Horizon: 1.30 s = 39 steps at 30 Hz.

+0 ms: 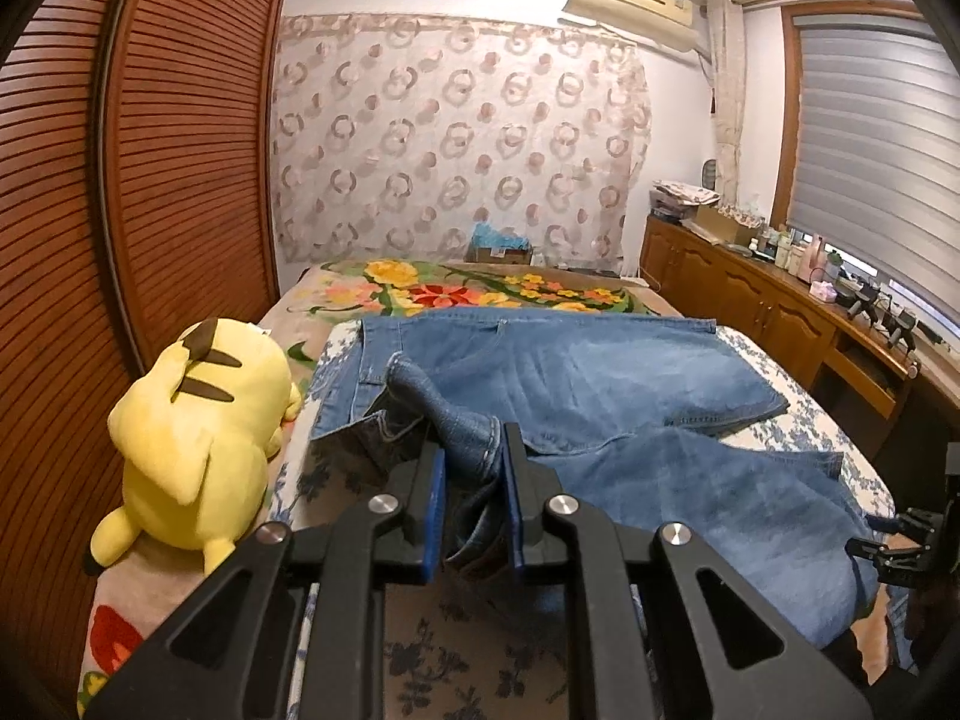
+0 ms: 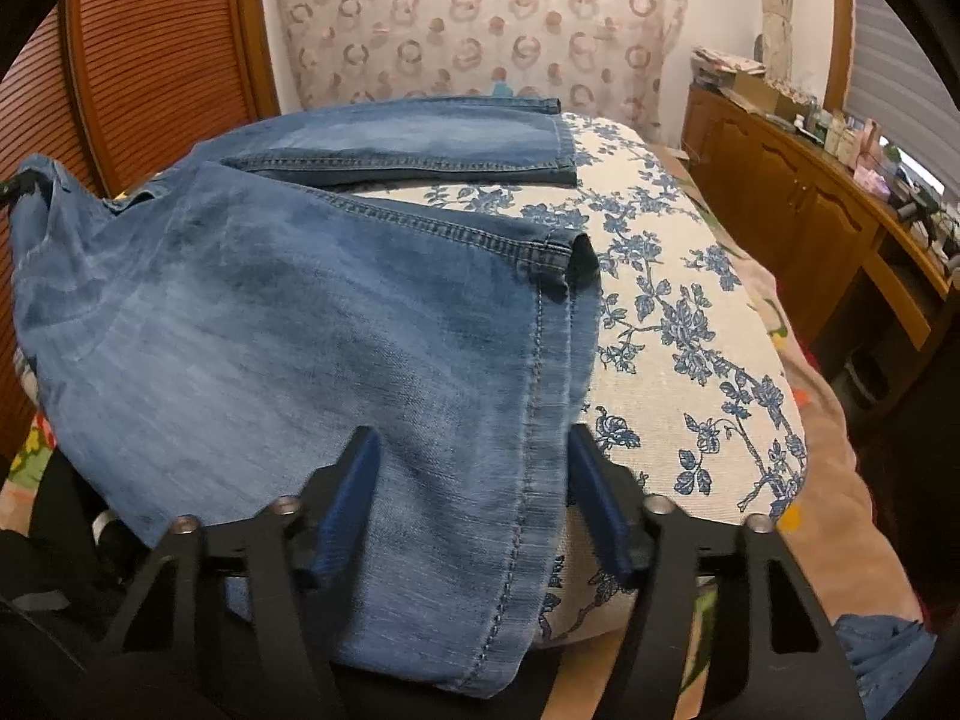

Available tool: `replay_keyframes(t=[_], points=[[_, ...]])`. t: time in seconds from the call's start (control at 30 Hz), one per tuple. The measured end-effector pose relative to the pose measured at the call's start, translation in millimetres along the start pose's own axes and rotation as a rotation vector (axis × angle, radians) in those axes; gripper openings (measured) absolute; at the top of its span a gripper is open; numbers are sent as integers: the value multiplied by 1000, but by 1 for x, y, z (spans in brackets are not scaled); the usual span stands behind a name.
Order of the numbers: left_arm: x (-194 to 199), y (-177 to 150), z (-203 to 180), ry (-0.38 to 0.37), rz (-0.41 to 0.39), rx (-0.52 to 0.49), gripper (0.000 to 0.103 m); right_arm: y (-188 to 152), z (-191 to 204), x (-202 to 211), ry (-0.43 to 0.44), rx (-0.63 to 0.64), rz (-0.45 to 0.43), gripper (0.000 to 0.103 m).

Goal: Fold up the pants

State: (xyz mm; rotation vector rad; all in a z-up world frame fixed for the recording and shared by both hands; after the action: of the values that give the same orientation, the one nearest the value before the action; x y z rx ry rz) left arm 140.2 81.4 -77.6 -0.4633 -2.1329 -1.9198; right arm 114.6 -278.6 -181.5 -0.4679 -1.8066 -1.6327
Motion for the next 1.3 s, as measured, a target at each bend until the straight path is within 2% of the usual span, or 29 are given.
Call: replay_keyframes(t=[0.03,0.1,0.2,0.33,0.57,0.77,0.97,1.3], points=[[-1,3,-1,0,-3,1,13,1,1,0,8,0,-1,48],[-3,10,0,-4,-13,5,13,2,2,1,32,-4,3,26],[-9,22,-1,-7,-26,-1,13,7,5,1,93,-36,7,8],[-22,40,-2,-6,-44,-18,12,32,4,8,139,-50,-42,5],[-48,65,3,-4,-60,-9,12,111,3,17,150,2,-159,4],[-67,79,7,6,-55,-13,12,166,7,-4,149,49,-199,4],[-91,81,12,15,-21,-6,12,195,11,-54,156,66,-152,4],[-144,71,15,19,65,6,11,188,11,-127,195,47,-1,5]])
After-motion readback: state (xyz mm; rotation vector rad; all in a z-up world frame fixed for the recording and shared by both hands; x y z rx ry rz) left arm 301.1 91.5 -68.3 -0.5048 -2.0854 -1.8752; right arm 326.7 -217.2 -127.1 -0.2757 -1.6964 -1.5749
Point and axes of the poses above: each gripper's, at about its wrist camera, not at the fingertips, and x roughly against the way its jaws point, z to its left, y to its top, the point moved 10 cm from there along -x, roughly the way its jaws point, and after that the axes turned 6 degrees about -z, right-handed, at the moved point
